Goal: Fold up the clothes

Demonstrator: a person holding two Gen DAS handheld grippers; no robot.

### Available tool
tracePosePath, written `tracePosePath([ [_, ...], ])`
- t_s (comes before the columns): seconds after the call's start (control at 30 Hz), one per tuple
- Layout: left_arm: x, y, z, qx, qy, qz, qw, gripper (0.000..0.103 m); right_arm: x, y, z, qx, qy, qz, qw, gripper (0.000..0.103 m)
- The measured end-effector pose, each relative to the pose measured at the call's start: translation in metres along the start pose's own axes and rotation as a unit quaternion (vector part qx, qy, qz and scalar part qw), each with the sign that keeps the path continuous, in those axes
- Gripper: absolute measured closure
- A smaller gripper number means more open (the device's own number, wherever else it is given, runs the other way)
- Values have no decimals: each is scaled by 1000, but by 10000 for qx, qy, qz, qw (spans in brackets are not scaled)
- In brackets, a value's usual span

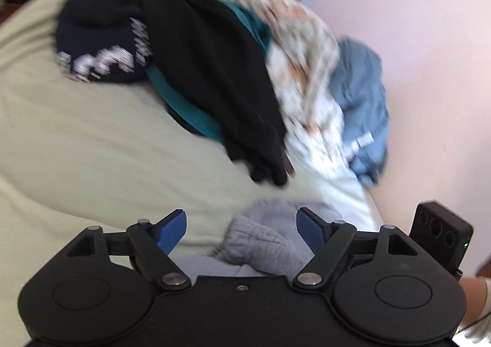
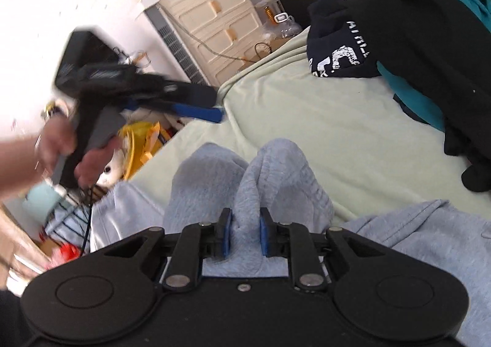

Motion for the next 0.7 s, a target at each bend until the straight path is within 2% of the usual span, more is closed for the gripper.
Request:
tracePosePath([
  [0.07,19,-3,-3,-162,-158,-322,9992,20,-3,-3,-2,8,9,-18,10000,86],
  [0.1,27,-6,-5,-196,-114,-458,9987,20,-5,-6,-3,-18,-4,-22,10000,86],
  [0.2,43,-11,-14,-457,-89,-598,9971,21,-9,-11,-7,-90,-76,-38,9999,86],
  [0.27,46,-11,-12,-462,-157,-498,9976,36,-9,-13,-8,-83,-121,-46,9999,85],
  [0.3,50,-11,-9,-409,-212,-572,9973,55,-7,-13,-7,-56,-154,-44,9999,85],
  [0.33,53,-11,-7,-356,-265,-645,9969,63,-6,-13,-6,-16,-194,-44,9998,85],
  [0.43,59,-7,-3,-242,-140,-771,9966,72,-7,-14,-1,114,-389,-25,9992,83],
  [0.47,59,-5,-3,-184,-88,-774,9968,73,-8,-15,1,153,-482,-8,9987,77],
  [0.5,57,-2,-2,-118,9,-755,9971,73,-9,-15,3,192,-573,11,9982,65],
  [0.57,47,7,-1,-53,147,-592,9981,73,-10,-13,6,204,-694,40,9974,49],
  [0.6,38,13,-1,-27,218,-437,9988,74,-12,-12,7,190,-749,58,9970,44],
  [0.7,0,40,-1,75,536,227,9983,74,-21,-12,17,224,-993,123,9947,41],
])
Point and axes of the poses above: each gripper's, at about its wrist camera, not at the fingertips, and x roughly the way its jaws point, z to its right, y to its top, the point moved 6 cm from there along x, roughly the way its jaws point, and after that the axes turned 13 degrees about -y, right-handed, at the moved point
